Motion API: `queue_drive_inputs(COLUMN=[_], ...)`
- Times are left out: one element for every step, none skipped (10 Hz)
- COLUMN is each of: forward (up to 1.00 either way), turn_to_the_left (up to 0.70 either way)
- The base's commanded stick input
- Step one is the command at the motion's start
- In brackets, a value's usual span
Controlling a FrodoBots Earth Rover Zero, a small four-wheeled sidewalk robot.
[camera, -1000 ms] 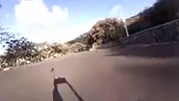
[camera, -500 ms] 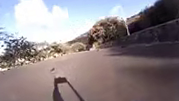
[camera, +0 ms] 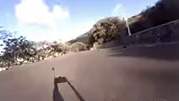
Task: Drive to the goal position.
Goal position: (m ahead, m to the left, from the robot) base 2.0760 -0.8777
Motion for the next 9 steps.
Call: queue_drive_inputs(forward=[0.69, 0.69, 0.69, 0.69, 0.69, 0.69, 0.69, 0.69, 0.69], turn_to_the_left=[0.02, 0.02, 0.02, 0.02, 0.02, 0.02, 0.02, -0.06, -0.14])
